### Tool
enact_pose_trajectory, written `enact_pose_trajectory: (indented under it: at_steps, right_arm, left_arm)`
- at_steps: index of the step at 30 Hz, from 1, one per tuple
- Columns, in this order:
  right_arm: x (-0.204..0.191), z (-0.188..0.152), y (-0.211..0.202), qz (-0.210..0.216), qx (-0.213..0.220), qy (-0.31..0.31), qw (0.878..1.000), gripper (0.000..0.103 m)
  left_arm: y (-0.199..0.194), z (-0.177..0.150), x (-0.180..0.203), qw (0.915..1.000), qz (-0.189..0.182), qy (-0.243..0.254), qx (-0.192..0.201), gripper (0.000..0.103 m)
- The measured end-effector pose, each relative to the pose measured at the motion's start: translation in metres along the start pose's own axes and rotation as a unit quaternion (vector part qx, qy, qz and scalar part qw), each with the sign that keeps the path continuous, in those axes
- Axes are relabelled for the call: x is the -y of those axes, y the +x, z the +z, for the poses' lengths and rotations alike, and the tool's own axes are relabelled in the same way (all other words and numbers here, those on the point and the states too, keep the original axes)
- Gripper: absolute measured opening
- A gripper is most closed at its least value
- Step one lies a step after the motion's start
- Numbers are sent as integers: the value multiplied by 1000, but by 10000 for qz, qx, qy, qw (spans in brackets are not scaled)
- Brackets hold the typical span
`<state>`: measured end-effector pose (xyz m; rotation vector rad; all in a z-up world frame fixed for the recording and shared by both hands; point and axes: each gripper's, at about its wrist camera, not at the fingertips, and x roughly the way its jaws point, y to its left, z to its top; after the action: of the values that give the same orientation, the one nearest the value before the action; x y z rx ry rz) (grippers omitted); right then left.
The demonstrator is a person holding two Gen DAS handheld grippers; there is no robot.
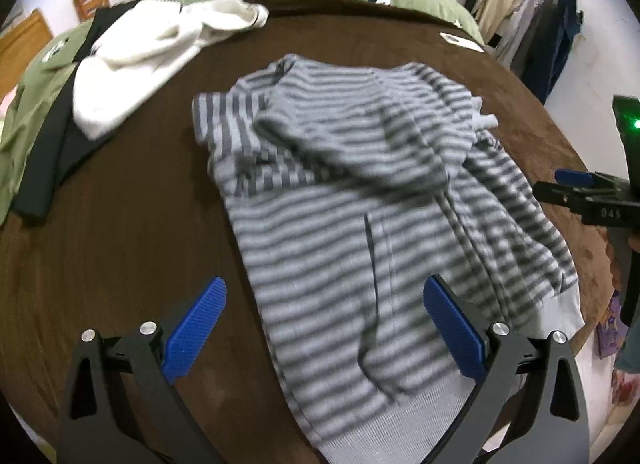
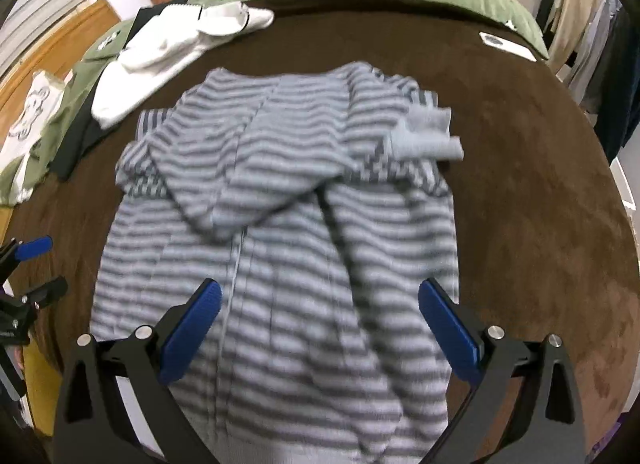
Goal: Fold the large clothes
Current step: 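Move both tools to the ribbed waistband of the folded hoodie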
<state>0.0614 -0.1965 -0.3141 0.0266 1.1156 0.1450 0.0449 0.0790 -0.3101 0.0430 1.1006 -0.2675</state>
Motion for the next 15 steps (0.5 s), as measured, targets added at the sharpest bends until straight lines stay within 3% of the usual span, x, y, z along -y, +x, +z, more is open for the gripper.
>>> enact_pose_trajectory:
  at_steps: [8,15]
  right_arm:
    - [23,-58,-10,82,-221,-7,9997,97]
    - [63,-106,-30,367,-351,640,9967,97]
  left_arm:
    - [5,-56,14,9988,229,-331,-278,97]
    - [2,-98,22,9969,219,-578,-495,97]
